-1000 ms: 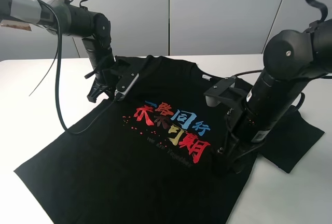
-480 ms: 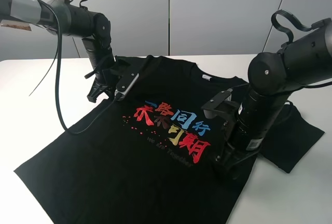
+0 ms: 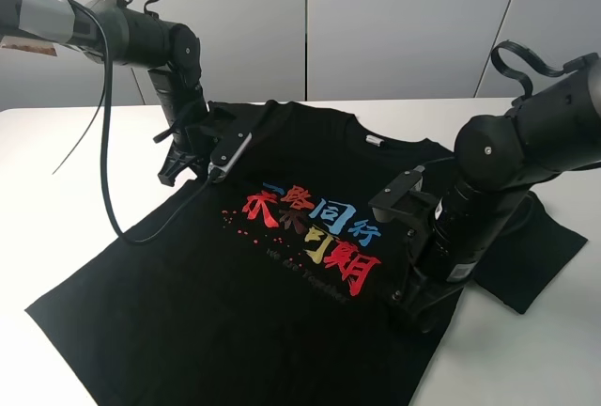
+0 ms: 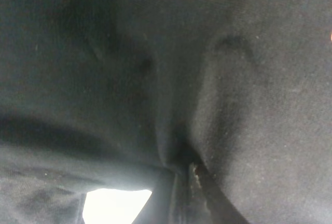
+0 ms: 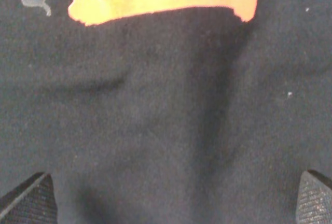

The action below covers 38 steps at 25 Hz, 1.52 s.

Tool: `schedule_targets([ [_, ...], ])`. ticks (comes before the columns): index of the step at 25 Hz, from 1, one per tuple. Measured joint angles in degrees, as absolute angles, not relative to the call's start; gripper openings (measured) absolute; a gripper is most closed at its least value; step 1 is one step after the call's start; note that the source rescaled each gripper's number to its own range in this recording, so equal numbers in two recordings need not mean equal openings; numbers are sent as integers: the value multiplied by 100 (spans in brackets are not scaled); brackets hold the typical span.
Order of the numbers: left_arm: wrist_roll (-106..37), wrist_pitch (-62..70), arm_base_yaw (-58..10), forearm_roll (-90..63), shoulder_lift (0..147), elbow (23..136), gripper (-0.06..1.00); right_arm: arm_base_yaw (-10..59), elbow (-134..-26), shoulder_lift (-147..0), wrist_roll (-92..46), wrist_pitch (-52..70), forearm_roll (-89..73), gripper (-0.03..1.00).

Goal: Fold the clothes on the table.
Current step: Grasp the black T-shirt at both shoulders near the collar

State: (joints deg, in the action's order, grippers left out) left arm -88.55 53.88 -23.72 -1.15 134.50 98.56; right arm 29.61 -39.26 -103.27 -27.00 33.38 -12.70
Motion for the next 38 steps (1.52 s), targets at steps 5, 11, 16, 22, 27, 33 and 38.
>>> schedule_targets([
  [5,-8855,5377,-2372,-115,13450,9856,0,2961,-3959,-10446,-2712,3384,-1260,100],
  [11,-8831,5357,-2372,-125,13450,9856,0,2961,-4036,-10575,-2701,3492,-1237,100],
  [16,-8779,5357,-2372,-137,13450,9856,0,2970,-4059,-10613,-2583,3483,-1157,93],
  [22,-8734,5345,-2372,-137,13450,9856,0,2960,-4059,-10644,-2488,3254,-836,60],
  [27,-8721,5345,-2372,-137,13450,9856,0,2928,-4059,-10672,-2488,3053,-810,31],
  [33,-8672,5345,-2372,-137,13450,9856,0,2928,-4059,-10681,-2501,2982,-903,1],
  [38,-8618,5345,-2372,-137,13450,9856,0,2928,-4085,-10685,-2501,3038,-954,0],
])
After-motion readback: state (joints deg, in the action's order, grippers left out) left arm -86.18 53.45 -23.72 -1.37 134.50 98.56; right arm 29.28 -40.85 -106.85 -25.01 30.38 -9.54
